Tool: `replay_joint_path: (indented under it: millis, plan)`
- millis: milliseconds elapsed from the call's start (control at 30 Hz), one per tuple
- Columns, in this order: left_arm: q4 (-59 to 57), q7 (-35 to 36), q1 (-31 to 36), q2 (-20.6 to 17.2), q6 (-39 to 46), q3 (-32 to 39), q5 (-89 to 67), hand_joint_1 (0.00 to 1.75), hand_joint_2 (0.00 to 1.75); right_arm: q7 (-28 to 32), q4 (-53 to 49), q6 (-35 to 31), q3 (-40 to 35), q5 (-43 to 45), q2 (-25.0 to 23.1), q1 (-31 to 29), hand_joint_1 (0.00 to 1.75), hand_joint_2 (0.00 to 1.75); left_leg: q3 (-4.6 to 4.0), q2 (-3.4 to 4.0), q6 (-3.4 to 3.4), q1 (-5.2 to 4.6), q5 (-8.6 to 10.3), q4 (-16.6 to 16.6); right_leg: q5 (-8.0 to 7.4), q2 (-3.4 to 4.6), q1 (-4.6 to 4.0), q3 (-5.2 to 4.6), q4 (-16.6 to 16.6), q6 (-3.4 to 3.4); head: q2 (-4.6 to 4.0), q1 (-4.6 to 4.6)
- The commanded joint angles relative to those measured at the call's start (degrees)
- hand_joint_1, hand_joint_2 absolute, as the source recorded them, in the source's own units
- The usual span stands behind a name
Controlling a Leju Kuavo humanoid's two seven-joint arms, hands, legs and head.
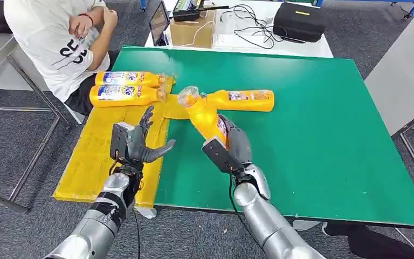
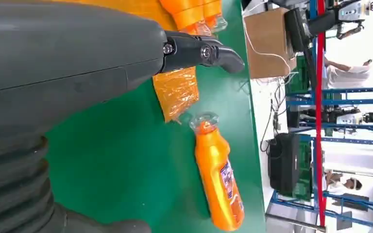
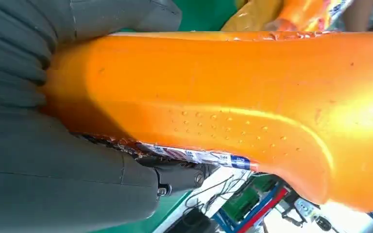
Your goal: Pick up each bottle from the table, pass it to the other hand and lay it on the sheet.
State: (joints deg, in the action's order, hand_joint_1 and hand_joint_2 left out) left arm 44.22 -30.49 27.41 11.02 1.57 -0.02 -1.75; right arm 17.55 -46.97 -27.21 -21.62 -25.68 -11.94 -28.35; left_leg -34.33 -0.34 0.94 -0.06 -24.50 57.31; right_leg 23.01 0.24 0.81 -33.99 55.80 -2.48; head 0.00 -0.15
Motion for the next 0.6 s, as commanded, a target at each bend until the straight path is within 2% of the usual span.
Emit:
replay_joint_path:
  millis: [33, 333, 600]
  plan:
    - [-4.4, 0.3, 3.5, -0.1, -1.4, -2.2, 1.3, 0.0, 1.75, 0.6, 2.6, 1.1, 1.8, 1.2, -1.8, -2.6, 1.75, 1.75, 0.15, 0.0, -0.09, 0.06, -0.1, 0.1, 0.1, -0.05, -0.07, 0.17, 0.1, 0.12, 0.0, 0.0]
    - [-1.4, 2.7, 5.3, 2.5, -6.1, -6.1, 5.3, 0.0, 1.75, 0.4, 14.6, 5.0, -4.5, -0.1, -7.6, -8.9, 1.75, 1.75, 0.04, 0.05, -0.07, 0.07, -0.07, 0.1, 0.05, -0.01, -0.08, 0.04, 0.1, 0.09, 0.02, 0.0]
    - [5.7, 4.7, 3.3, 2.4, -7.0, -7.9, 9.3, 0.0, 1.75, 0.1, 18.9, 6.8, -8.2, -1.4, -8.1, -7.3, 1.75, 1.75, 0.1, -0.03, -0.06, 0.1, -0.09, 0.0, 0.09, -0.09, -0.11, 0.16, 0.0, 0.09, 0.02, 0.0]
